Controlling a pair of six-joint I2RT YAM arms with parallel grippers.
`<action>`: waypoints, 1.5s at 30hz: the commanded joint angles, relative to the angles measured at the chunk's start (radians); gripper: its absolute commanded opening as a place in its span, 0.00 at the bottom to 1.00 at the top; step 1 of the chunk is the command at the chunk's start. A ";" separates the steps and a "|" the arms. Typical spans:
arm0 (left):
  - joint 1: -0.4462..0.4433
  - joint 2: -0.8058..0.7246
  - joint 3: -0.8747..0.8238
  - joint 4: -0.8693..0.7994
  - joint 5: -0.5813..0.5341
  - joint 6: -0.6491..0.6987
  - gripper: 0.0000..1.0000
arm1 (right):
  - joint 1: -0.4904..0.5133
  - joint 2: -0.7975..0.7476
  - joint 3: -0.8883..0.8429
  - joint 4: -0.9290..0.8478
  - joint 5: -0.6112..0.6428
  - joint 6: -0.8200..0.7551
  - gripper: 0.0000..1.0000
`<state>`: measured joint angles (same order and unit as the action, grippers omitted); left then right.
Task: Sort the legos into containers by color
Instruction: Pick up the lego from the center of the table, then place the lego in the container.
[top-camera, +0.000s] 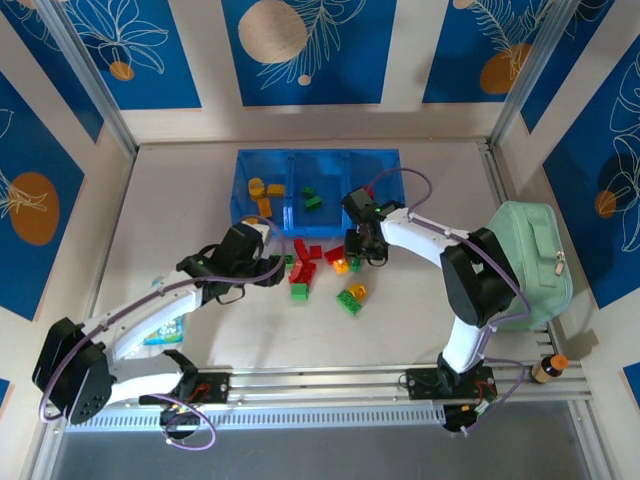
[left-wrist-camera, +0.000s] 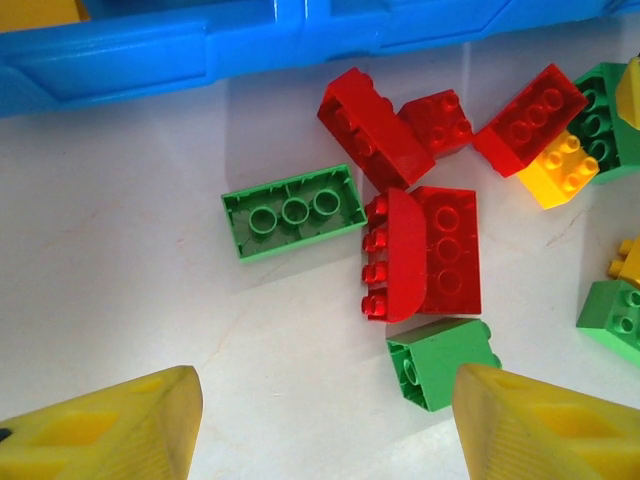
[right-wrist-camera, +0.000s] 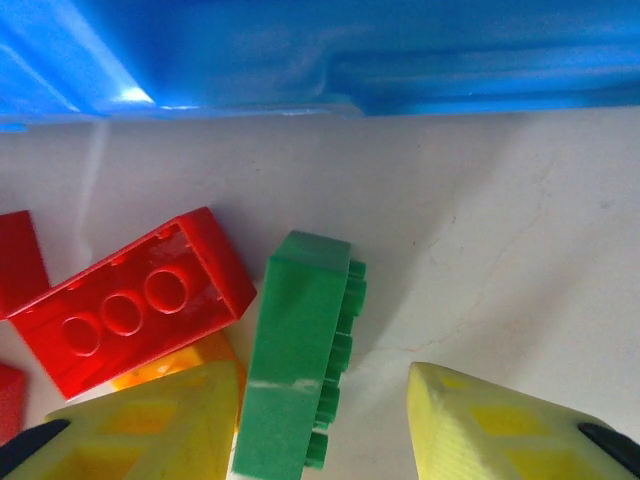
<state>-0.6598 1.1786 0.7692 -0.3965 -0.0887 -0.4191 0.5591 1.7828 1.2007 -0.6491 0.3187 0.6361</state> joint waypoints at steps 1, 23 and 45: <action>-0.004 -0.022 -0.017 0.022 -0.023 -0.016 0.67 | 0.012 0.031 0.029 -0.034 0.014 0.006 0.49; 0.031 -0.022 -0.089 0.099 0.013 -0.063 0.66 | 0.082 -0.117 0.066 -0.113 0.106 -0.006 0.26; -0.055 -0.106 -0.194 0.046 -0.018 -0.182 0.64 | 0.031 0.229 0.720 -0.268 0.046 -0.187 0.69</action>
<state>-0.6903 1.0809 0.5468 -0.3119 -0.0765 -0.5850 0.5785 2.0388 1.8824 -0.8616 0.3874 0.4706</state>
